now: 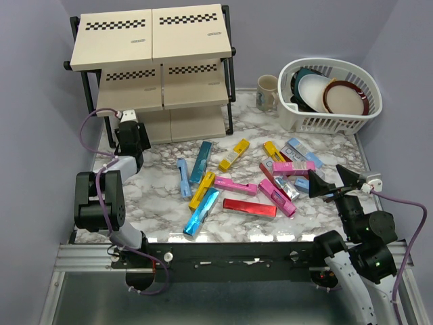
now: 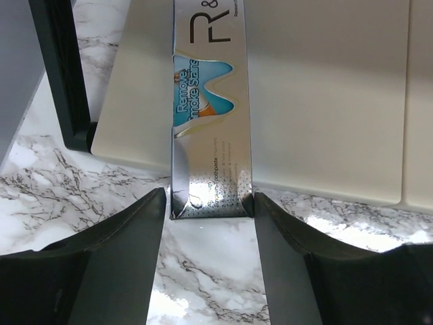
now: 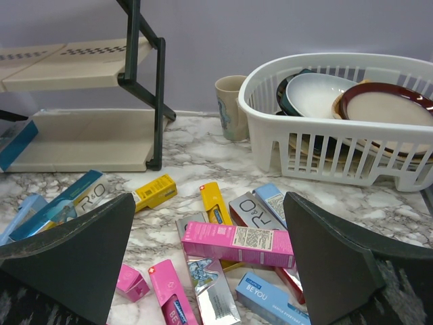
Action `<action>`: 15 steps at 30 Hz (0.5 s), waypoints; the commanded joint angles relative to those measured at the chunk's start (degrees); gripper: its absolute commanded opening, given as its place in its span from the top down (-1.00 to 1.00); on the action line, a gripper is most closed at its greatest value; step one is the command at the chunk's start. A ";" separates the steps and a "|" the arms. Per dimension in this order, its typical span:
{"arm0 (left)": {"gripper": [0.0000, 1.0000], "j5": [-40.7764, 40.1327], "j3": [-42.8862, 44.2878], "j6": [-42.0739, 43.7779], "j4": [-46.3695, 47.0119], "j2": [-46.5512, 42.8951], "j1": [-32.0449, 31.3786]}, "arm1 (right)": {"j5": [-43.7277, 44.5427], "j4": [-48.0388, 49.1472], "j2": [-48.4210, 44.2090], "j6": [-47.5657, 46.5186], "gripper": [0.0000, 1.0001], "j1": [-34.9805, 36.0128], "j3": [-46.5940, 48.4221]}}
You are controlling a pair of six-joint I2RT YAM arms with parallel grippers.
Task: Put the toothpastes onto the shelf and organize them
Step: Place the toothpaste on the shelf.
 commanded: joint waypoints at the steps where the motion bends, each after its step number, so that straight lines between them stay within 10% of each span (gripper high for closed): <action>1: -0.30 -2.77 1.24 3.67 -2.27 0.99 -0.26 | 0.84 -0.64 -16.40 -0.08 -1.00 0.40 1.18; 15: -0.57 -7.08 1.59 0.43 -4.12 0.03 1.59 | 0.75 -0.73 -16.40 0.00 -1.00 0.49 1.18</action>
